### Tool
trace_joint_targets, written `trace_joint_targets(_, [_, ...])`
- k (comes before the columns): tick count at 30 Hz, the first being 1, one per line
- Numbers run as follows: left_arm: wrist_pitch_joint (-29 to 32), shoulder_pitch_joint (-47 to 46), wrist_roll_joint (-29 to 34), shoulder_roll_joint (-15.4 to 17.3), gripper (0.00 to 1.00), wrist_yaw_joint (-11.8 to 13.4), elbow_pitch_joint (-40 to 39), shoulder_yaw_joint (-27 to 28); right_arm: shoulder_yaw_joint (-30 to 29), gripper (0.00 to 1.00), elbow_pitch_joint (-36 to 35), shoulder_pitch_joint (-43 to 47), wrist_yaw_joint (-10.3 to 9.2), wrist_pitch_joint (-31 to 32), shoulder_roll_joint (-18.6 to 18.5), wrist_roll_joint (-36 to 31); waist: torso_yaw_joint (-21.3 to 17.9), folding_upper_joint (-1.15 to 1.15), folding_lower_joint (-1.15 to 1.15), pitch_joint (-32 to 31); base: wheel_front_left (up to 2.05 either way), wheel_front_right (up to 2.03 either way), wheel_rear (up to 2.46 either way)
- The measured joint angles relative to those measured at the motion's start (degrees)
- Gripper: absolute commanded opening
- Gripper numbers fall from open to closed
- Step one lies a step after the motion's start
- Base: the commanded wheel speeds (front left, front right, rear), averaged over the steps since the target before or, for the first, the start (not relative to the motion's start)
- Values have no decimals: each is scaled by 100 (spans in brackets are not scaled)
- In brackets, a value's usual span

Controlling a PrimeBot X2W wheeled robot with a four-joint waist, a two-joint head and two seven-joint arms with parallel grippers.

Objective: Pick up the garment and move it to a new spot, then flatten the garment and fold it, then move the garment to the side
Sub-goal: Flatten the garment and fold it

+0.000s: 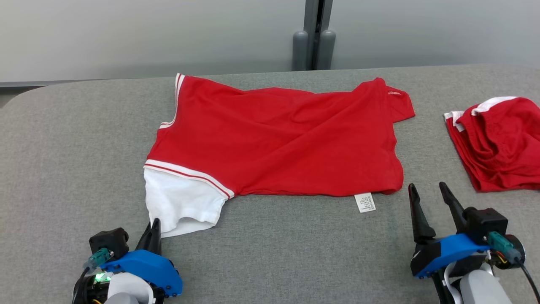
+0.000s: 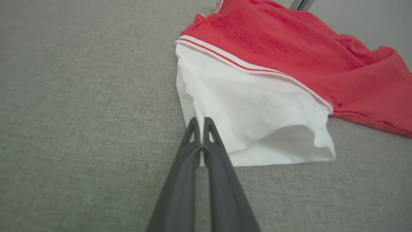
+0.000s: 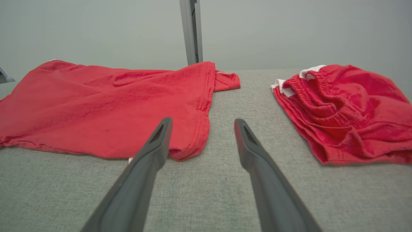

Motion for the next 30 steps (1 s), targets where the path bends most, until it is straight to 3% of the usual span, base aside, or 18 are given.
trace_joint_targets(16, [-531,-5,-137,138,0,168,-86,300,-454,100,2127,-1201,0,105,2,-380,352,0,0,39,0,0,0])
trace_joint_targets(23, [-552,-3,-140,152,0,218,-201,304,-59,100,3016,-1651,0,158,2,-376,399,0,0,96,0,0,0])
trace_joint_targets(24, [-552,-1,-142,152,0,220,-214,299,42,87,3109,-1700,0,159,2,-311,401,0,0,98,0,0,0])
trace_joint_targets(26, [-552,3,-153,152,0,223,-242,290,250,47,3236,-1768,-1,163,-7,-234,400,0,-1,99,0,0,0])
trace_joint_targets(30, [-552,16,-178,163,0,226,-305,271,637,23,3357,-1840,-1,164,-12,-144,367,0,-1,99,0,0,0])
